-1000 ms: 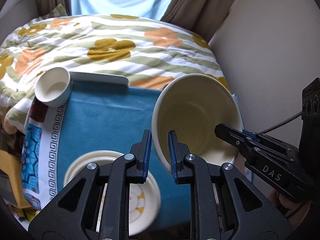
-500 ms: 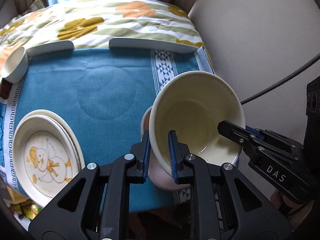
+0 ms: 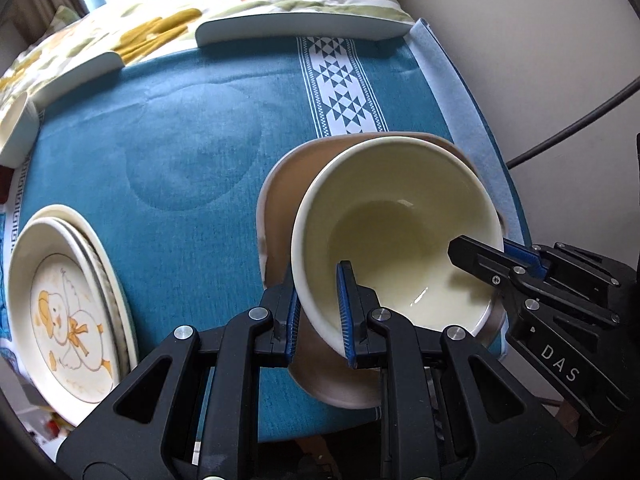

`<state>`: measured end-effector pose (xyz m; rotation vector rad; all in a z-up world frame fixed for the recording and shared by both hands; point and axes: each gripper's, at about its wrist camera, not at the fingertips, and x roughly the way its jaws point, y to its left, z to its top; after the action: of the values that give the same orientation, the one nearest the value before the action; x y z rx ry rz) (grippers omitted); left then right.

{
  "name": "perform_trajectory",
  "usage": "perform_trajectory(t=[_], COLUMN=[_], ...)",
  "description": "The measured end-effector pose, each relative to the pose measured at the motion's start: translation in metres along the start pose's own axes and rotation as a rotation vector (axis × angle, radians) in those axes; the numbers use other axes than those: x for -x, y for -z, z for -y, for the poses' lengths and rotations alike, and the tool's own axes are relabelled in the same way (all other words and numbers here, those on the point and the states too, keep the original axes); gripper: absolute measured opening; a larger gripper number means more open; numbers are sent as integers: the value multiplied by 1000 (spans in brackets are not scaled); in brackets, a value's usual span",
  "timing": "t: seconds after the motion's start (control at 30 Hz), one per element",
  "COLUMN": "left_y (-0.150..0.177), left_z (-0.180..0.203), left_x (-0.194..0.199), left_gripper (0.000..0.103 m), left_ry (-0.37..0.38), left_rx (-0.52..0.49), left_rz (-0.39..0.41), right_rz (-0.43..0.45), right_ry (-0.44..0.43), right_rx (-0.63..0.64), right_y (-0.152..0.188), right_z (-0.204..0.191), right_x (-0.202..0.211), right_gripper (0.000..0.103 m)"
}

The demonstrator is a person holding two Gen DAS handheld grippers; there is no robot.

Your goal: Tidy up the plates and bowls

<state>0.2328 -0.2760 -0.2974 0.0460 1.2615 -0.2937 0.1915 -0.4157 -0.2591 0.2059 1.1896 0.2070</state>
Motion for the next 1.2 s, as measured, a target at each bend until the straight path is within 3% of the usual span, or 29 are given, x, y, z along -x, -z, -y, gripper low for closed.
perform_trajectory(t=[0.23,0.5,0.93,1.2], left_y=[0,2,-1,-4], left_z=[13,18,21,19], left_x=[-6,-11,12,64], left_gripper=[15,15,15,15], left_ry=[-95,-139,-136,-84], left_rx=[-71,-101,-103,-82], left_rz=[14,17,59,137], right_rz=[0,1,37,122], right_ry=[-3,-5,-17,-25], right_rx=[8,14,2,28], right_y=[0,2,0,-8], right_z=[4,6,10,3], right_x=[-2,0,21,66], right_gripper=[13,13,13,13])
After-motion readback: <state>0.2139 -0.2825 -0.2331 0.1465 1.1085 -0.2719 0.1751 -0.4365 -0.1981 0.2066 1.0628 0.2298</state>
